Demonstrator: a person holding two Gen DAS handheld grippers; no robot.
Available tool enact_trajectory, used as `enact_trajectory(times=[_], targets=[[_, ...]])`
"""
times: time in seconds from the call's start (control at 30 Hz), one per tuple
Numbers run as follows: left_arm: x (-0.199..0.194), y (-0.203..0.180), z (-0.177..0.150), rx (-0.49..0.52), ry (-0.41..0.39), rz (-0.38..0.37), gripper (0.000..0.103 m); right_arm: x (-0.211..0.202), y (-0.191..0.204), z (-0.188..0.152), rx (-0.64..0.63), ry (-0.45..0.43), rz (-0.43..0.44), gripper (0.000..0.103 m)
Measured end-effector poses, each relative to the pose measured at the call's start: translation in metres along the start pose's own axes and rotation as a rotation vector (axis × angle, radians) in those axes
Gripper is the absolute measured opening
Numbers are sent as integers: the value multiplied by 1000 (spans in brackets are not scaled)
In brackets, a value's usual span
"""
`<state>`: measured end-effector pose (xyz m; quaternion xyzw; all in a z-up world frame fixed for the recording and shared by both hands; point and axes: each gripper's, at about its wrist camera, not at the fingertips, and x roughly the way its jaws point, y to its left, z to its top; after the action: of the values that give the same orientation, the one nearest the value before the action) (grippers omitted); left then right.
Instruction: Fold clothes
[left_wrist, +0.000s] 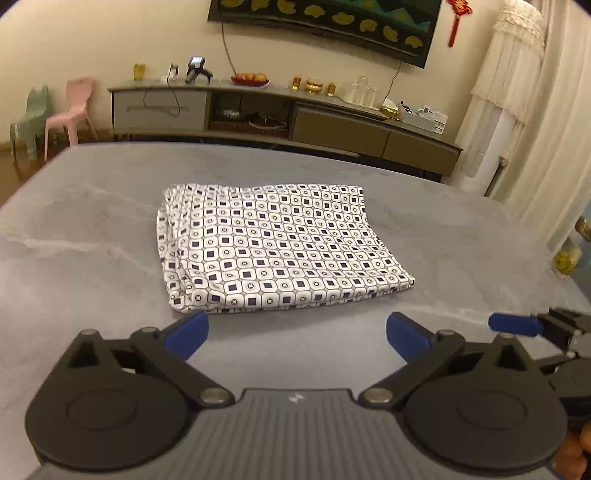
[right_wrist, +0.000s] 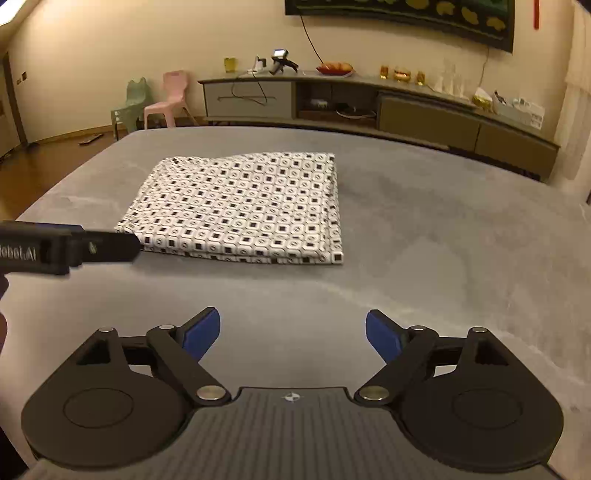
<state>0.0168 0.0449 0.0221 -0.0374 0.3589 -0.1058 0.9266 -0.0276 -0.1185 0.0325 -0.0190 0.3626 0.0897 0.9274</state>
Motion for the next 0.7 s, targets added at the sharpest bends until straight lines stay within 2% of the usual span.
enact_trajectory(times=[0.7], targets=[[3, -18, -3, -21, 19, -5, 103, 17, 4, -6, 5, 25, -18, 90]])
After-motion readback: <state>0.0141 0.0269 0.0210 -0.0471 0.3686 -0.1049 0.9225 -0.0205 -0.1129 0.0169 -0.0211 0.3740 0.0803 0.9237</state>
